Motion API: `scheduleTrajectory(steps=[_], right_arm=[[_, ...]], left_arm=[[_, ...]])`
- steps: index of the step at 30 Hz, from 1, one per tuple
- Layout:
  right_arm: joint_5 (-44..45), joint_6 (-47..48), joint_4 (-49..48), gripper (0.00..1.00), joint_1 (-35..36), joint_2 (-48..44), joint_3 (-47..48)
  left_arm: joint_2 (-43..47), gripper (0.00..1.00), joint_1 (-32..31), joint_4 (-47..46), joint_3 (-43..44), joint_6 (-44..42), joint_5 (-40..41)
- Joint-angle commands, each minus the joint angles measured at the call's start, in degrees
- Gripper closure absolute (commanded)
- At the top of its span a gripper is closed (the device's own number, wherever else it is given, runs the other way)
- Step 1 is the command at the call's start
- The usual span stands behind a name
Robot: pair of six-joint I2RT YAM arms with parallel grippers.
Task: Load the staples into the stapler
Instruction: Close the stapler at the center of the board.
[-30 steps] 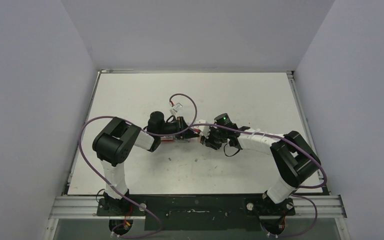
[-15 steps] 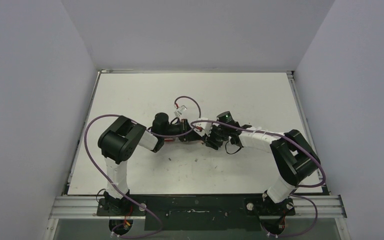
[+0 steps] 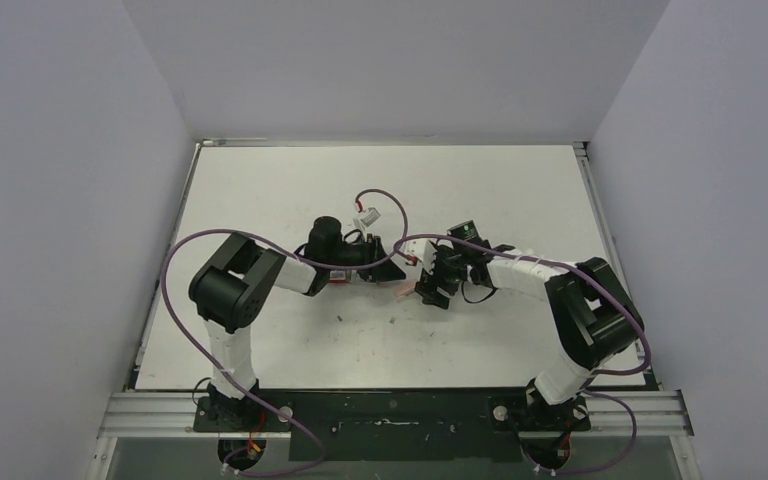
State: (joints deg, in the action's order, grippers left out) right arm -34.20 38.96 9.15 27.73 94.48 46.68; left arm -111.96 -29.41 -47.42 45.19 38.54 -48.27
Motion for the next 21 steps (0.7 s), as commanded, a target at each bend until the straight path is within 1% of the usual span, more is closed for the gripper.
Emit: scheduleTrajectory(steps=[1,7,10,13,21], right_arm=[[-3.9,3.7,3.2,0.26,-0.4,-2.6,0.5],[-7.5,5.9,5.4,0.26,-1.0,-2.4,1.9],[-10.2,6.6,7.7,0.26,-2.1,-4.0,2.6],[-10.5,6.5,9.1,0.26,-2.7,-6.9,2.5],[-11.1,5.9,14.1,0.26,-6.8,-14.9,3.0]], left_arm=[[4.2,0.58,0.3,8.7,3.5,-10.9,-0.5],[7.2,0.44,0.2,12.7,2.0,-19.3,0.6],[9.2,0.39,-0.9,16.6,1.4,-25.8,1.7],[10.7,0.36,-3.1,20.7,1.0,-33.0,4.8],[9.9,0.35,-9.3,29.5,3.4,-45.7,14.2]])
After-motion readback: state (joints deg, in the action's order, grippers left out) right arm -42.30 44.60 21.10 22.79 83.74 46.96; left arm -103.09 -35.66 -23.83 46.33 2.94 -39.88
